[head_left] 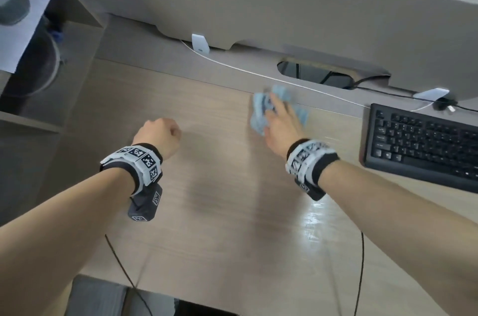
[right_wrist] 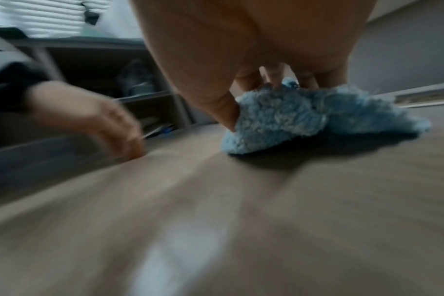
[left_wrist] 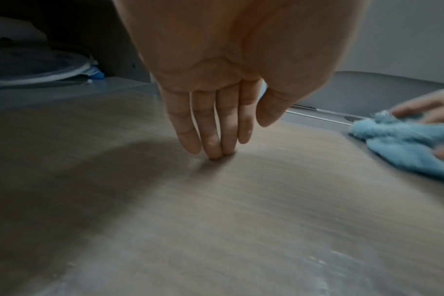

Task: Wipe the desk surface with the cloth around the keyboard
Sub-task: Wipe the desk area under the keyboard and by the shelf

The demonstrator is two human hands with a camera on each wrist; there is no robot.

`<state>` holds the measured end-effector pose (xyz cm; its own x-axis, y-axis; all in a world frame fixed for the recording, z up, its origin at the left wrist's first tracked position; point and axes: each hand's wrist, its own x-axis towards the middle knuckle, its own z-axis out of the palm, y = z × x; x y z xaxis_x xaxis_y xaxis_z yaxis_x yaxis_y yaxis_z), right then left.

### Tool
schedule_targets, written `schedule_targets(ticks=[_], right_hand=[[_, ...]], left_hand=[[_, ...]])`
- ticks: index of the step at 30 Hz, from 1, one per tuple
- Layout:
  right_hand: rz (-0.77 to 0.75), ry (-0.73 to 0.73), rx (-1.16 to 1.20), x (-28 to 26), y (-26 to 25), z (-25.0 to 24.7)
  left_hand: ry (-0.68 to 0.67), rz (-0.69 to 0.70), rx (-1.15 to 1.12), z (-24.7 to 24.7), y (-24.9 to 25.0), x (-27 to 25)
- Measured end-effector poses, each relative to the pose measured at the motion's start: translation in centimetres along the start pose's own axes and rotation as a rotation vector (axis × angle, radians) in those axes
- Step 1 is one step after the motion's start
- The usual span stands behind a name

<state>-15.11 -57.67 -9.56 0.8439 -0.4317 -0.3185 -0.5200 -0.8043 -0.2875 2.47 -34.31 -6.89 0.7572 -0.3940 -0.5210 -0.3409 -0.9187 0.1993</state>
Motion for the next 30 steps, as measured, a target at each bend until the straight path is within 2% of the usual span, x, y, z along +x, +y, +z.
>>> schedule_targets(ticks=[2, 3, 5, 8, 12, 15, 18, 20, 22, 25, 27, 30], right_hand=[[-0.132, -0.050, -0.065, -1.6, -0.7, 1.8], [-0.153, -0.054, -0.068, -1.7, -0.5, 2.1], [-0.075, -0.008, -0.017, -0.5, 0.1, 1.1], [0.130, 0.028, 0.043, 2.3, -0.1, -0.6], [0.195, -0.030, 0.005, 6.1, -5.7, 0.2], [0.057, -0.048, -0.004, 8.2, -13.6, 2.3], [-0.265, -0.163, -0.077, 5.7, -20.3, 6.2], [-0.356, -0.184, -0.145, 3.6, -20.8, 7.4], [-0.308, -0.163, -0.116, 3.8, -18.6, 7.0], [-0.173, -0.098, -0.095, 7.2, -16.8, 5.3], [-0.077, -0.063, -0.096, 10.8, -18.2, 4.3], [-0.022, -0.059, -0.075, 16.7, -22.9, 3.9]], left_hand=[[0.023, -0.012, -0.047, -0.3, -0.3, 0.3], [0.036, -0.022, -0.066, -0.4, -0.6, 0.6], [0.052, -0.032, -0.086, -1.0, -1.6, 1.1], [0.084, -0.059, -0.124, -2.0, -4.0, 2.2], [0.157, -0.067, -0.080, -3.2, -8.1, 3.8], [0.196, -0.054, -0.011, -3.9, -11.1, 4.7], [0.206, -0.088, 0.070, -4.6, -13.2, 5.1], [0.208, -0.083, 0.069, -5.0, -14.3, 5.3], [0.186, -0.092, 0.042, -5.3, -15.2, 5.7], [0.164, -0.132, -0.002, -5.7, -16.2, 6.1], [0.158, -0.136, -0.039, -5.7, -16.5, 6.2], [0.167, -0.149, -0.073, -5.7, -16.6, 5.9]])
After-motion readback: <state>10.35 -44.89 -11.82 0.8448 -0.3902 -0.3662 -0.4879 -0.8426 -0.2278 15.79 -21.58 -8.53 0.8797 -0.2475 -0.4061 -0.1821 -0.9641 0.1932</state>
